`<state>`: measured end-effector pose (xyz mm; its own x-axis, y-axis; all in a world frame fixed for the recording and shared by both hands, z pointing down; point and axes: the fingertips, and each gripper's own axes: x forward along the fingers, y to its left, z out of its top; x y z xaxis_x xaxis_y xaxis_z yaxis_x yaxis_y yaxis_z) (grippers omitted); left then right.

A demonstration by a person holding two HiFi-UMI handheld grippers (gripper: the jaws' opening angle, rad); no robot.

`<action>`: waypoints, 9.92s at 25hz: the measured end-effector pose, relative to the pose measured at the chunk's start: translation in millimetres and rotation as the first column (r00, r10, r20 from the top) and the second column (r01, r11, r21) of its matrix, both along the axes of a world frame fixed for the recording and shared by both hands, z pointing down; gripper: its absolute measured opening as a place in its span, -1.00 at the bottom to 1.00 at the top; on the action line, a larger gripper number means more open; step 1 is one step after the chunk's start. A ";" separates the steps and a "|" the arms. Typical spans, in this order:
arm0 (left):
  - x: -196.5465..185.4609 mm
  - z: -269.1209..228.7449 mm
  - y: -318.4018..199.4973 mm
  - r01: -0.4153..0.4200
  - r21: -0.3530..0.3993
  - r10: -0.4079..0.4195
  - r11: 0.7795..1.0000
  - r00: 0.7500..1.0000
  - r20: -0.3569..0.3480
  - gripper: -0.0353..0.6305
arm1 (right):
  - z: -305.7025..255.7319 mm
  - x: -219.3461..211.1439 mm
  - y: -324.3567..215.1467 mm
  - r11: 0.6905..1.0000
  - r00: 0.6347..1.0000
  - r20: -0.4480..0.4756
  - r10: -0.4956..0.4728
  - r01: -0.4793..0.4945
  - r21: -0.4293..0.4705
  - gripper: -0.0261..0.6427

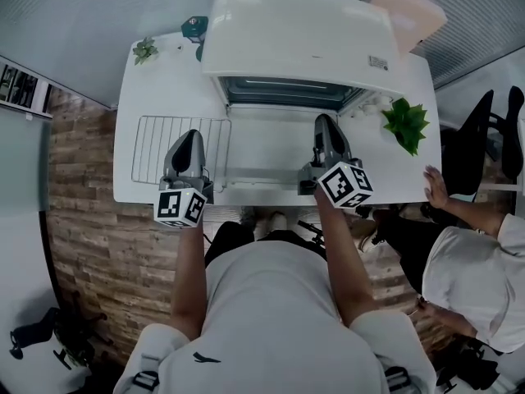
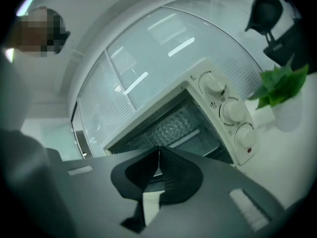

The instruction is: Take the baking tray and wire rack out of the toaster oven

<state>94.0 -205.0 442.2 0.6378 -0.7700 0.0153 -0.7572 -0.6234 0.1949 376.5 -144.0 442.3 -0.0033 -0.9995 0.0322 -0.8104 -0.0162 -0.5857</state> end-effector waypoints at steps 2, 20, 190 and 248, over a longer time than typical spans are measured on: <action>-3.4 0.7 -2.9 0.004 -0.003 -0.004 1.000 1.000 0.001 -0.87 | 11.8 -0.2 -12.8 1.000 0.990 0.138 0.008 -0.006 -0.011 -0.87; -28.6 5.8 -16.1 0.046 -0.020 -0.046 0.999 0.999 0.016 -0.87 | 107.3 -6.1 -92.9 0.992 0.656 0.746 0.115 -0.031 -0.125 -0.61; -386.9 43.0 99.3 0.372 -0.117 -0.378 0.921 0.925 -0.031 -0.87 | 156.1 -419.6 -49.2 0.838 0.607 0.794 -0.035 0.451 -0.308 -0.66; -167.6 100.7 59.1 -0.124 -0.197 0.151 0.972 0.980 0.130 -0.88 | 93.4 -424.5 10.8 0.758 0.582 0.781 -0.228 0.610 -0.233 -0.38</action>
<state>-73.7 -145.9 542.9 0.7182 -0.6495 0.2498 -0.6951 -0.6864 0.2137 -48.0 -133.2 535.7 -0.6287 -0.7367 0.2490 -0.1660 -0.1856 -0.9685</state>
